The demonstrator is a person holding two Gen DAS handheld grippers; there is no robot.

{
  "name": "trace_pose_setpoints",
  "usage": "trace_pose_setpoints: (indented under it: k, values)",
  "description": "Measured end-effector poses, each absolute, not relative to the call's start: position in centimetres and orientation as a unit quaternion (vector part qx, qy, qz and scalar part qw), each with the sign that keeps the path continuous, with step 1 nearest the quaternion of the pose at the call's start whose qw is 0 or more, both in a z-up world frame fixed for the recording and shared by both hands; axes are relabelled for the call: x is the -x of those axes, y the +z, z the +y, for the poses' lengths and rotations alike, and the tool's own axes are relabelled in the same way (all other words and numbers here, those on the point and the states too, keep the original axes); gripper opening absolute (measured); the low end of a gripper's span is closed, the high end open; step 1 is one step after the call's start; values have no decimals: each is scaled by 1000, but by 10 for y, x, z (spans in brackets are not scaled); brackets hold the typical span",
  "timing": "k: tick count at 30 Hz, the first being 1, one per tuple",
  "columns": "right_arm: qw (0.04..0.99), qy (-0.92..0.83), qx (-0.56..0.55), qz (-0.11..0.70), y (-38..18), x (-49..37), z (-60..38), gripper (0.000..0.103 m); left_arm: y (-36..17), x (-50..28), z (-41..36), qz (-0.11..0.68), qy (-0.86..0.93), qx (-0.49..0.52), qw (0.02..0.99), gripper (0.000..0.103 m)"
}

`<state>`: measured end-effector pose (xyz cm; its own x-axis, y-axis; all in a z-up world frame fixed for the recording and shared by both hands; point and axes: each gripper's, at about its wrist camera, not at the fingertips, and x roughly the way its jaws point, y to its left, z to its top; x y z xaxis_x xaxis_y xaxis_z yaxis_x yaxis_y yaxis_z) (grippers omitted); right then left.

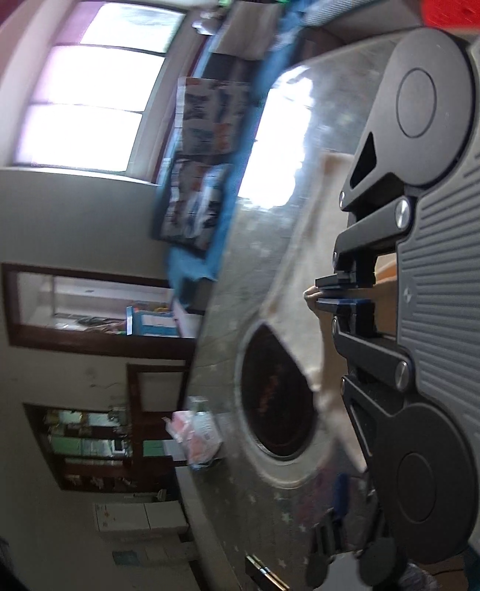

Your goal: Fold clothes

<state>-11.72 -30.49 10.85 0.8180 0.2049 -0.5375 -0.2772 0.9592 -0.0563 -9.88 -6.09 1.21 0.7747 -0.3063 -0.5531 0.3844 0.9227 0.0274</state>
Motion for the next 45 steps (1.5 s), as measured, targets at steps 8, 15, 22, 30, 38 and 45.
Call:
trace_pose_setpoints:
  k: [8,15,22,30,38,45]
  values:
    - [947,113,44,296,95,119,-317,3,16,108,-55,278,-186,-68,940,11]
    - [939,107,4,326,74,119,-330,12,19,113,-55,274,-193,-83,939,15]
    - [924,116,-40,362,40,114,-330,38,15,109,-56,280,-186,-81,938,41]
    - [928,115,-3,355,40,110,-315,6,13,106,-62,278,-186,-85,938,41]
    - [955,99,69,272,102,126,-312,5,10,108,-69,268,-188,-102,939,27]
    - [949,59,57,306,72,118,-328,6,11,112,-67,274,-198,-103,936,20]
